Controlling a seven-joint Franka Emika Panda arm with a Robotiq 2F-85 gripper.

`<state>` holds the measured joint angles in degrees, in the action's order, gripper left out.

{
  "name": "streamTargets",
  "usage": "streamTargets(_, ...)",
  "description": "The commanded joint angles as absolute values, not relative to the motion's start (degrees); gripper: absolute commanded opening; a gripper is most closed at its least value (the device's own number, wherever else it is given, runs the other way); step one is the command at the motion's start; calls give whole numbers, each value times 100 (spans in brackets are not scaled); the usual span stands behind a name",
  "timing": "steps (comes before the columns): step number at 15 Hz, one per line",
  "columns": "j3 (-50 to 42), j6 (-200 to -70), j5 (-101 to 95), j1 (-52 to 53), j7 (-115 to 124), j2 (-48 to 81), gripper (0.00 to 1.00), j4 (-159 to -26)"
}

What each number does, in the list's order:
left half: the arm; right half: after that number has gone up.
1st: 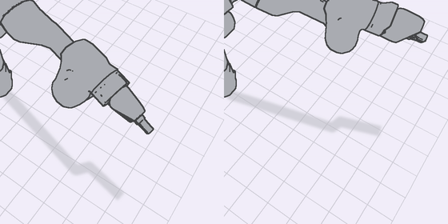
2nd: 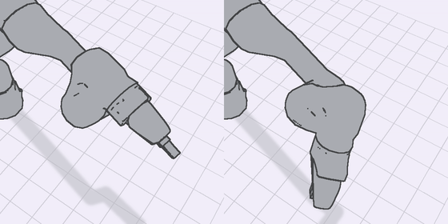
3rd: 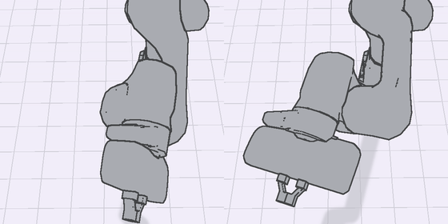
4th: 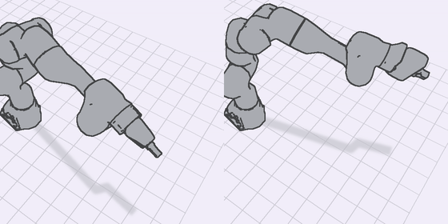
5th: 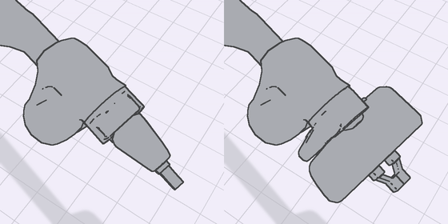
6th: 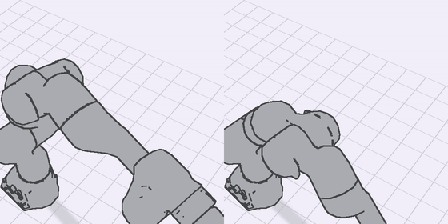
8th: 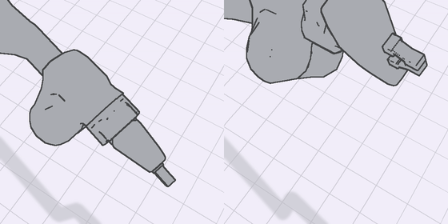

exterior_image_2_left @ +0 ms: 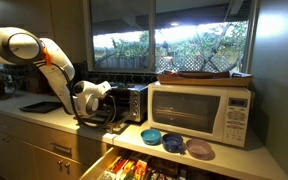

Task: Pull the tray out of the microwave on the left

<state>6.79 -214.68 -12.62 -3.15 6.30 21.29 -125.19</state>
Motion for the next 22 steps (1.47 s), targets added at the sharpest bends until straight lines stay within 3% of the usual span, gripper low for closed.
streamTargets(1, 681, -21752, -1325, -295, 570, 2535, 100, -12180)
streamTargets(6, 694, -21846, -1358, -312, 601, 2838, 100, -11836)
streamTargets(22, 1635, -20211, -1929, -1193, 1929, 2192, 100, -12237)
